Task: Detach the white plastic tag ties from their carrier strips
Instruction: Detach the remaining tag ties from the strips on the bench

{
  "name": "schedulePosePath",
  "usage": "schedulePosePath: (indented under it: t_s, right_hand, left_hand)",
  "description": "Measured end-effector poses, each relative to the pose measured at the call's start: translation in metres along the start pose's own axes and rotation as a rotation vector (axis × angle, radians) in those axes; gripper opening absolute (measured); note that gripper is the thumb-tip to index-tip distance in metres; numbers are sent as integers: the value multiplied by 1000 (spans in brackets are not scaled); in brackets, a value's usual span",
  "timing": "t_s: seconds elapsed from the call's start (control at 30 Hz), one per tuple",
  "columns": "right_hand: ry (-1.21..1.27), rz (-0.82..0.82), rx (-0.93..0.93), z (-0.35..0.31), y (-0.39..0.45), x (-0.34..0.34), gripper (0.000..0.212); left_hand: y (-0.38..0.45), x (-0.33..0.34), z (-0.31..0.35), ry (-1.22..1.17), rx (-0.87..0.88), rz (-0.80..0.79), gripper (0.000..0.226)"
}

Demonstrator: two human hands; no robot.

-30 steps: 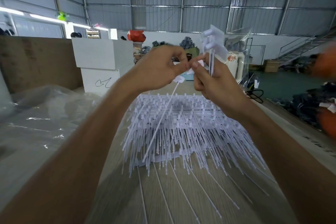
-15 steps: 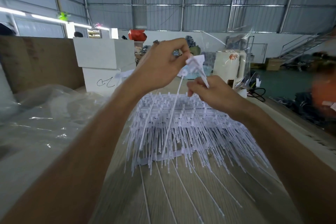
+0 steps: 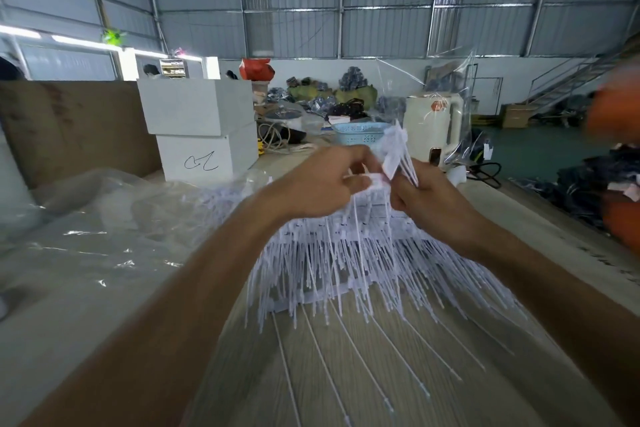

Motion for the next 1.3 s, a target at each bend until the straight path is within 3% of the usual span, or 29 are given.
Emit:
schedulePosePath:
  t_s: [0.13, 0.2, 0.3, 0.37, 0.43, 0.57, 0.7, 0.8, 0.87, 1.0, 1.17, 1.3]
  right_hand:
    - [-103, -47, -71, -4, -38, 2, 27]
    - [-117, 5, -97, -4, -52, -4, 34]
    - [34, 97, -111, -12, -67, -21, 29]
    - [108, 142, -117, -20, -75, -32, 35]
    - [100, 131, -102, -24, -81, -30, 36]
    - [155, 121, -101, -31, -86, -21, 35]
    - [376, 166, -116, -38, -82, -25, 27]
    - [288, 174, 28, -20, -79, -25, 21]
    - [251, 91, 212, 5, -84, -16, 28]
    - [386, -33, 510, 41, -101, 0, 32]
    - [434, -82, 493, 49, -103, 10, 17]
    - [517, -47, 441, 48, -101, 19, 15]
  left_hand:
    - [-16, 4, 26, -147, 103, 75, 22]
    - [-25, -1, 34, -82, 155, 176, 23]
    - [-41, -5, 22, 195, 90, 314, 36]
    - [-51, -6, 4, 190, -26, 295, 45]
    - [-61, -12, -5, 154, -73, 319, 40]
    - [-72, -49, 0, 17, -81, 437, 36]
    - [-78, -91, 20, 154, 3, 593, 41]
    - [-76, -70, -1, 78, -150, 484, 41]
    - [-84, -35, -16, 54, -224, 400, 48]
    - [-106, 17, -42, 30, -310, 294, 54]
    - [-107, 26, -32, 265, -267, 226, 37]
    - [-104, 35, -4, 87, -126, 213, 33]
Point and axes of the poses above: each hand's wrist, its own y-axis towards the middle knuckle, its own x-axis out of the palm, z = x × y, the point moved 9 cm from there along y, towards the middle knuckle, and after that the axes turned 15 degrees about y, right-handed, at the moved point
